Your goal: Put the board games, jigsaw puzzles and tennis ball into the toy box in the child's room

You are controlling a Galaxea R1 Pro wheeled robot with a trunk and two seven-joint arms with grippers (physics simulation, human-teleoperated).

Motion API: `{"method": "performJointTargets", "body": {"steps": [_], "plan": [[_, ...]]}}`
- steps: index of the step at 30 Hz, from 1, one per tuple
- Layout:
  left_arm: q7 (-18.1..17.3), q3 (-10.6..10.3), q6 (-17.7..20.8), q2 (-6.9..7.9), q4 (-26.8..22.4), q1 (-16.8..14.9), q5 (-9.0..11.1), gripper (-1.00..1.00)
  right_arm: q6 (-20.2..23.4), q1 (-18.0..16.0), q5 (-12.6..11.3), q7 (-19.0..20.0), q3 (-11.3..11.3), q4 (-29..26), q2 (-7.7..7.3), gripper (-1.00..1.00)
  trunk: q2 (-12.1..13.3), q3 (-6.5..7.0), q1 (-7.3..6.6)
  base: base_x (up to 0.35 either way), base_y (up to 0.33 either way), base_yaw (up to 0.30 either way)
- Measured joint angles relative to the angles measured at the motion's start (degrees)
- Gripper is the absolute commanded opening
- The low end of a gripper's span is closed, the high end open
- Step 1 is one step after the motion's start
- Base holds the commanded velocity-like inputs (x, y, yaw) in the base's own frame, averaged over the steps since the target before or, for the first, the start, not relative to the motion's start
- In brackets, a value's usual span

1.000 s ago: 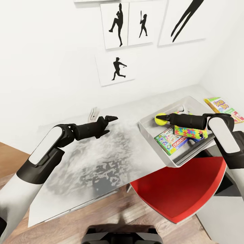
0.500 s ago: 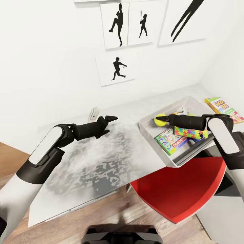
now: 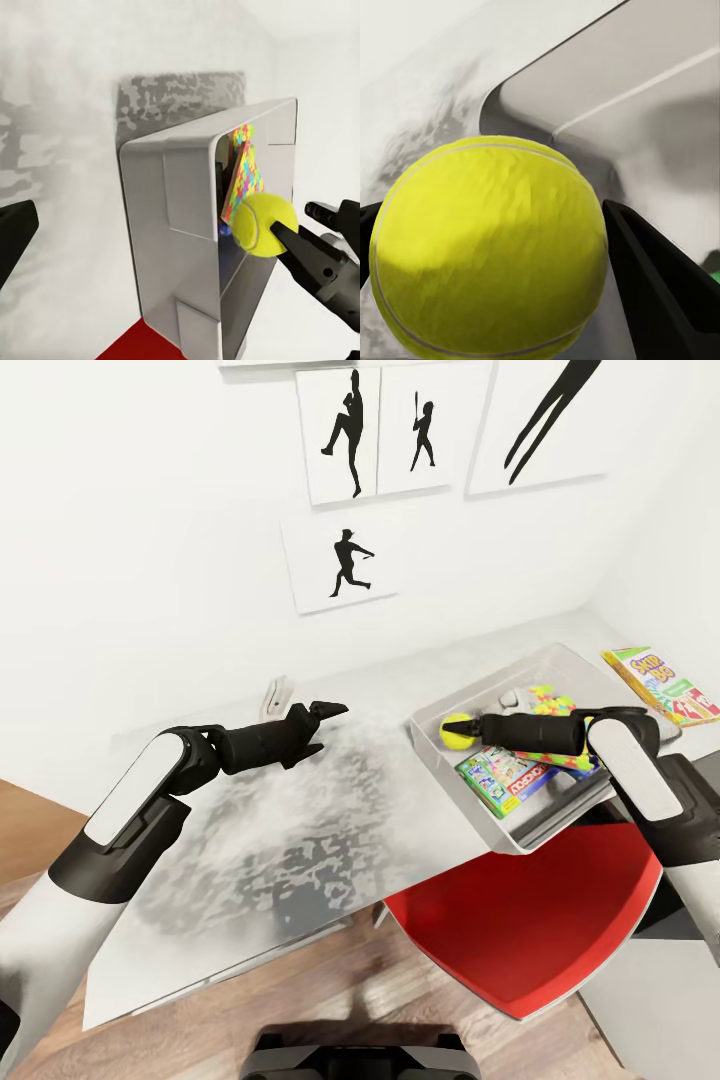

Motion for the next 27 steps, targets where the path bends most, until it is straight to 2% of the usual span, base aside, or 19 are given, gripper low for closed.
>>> {"method": "performJointTargets", "body": {"steps": [7,23,24,27], "plan": [[0.0,0.0,0.0,0.00,0.0,0.0,0.0,1.00,0.0,0.0,0.0,0.0,0.6,0.4,0.63,-1.00,0.0,0.00,0.00,0.000,0.000,0.000],[-0.1,0.0,0.0,0.00,0.0,0.0,0.0,1.00,-0.1,0.0,0.0,0.0,0.8,0.6,1.01,-1.00,0.0,0.00,0.00,0.000,0.000,0.000],[-0.1,0.0,0.0,0.00,0.0,0.0,0.0,1.00,-0.1,0.0,0.0,0.0,0.8,0.6,1.02,1.00,0.0,0.00,0.00,0.000,0.000,0.000],[-0.1,0.0,0.0,0.00,0.0,0.0,0.0,1.00,-0.1,0.0,0.0,-0.1,0.8,0.7,1.04,1.00,0.0,0.00,0.00,0.000,0.000,0.000]]}}
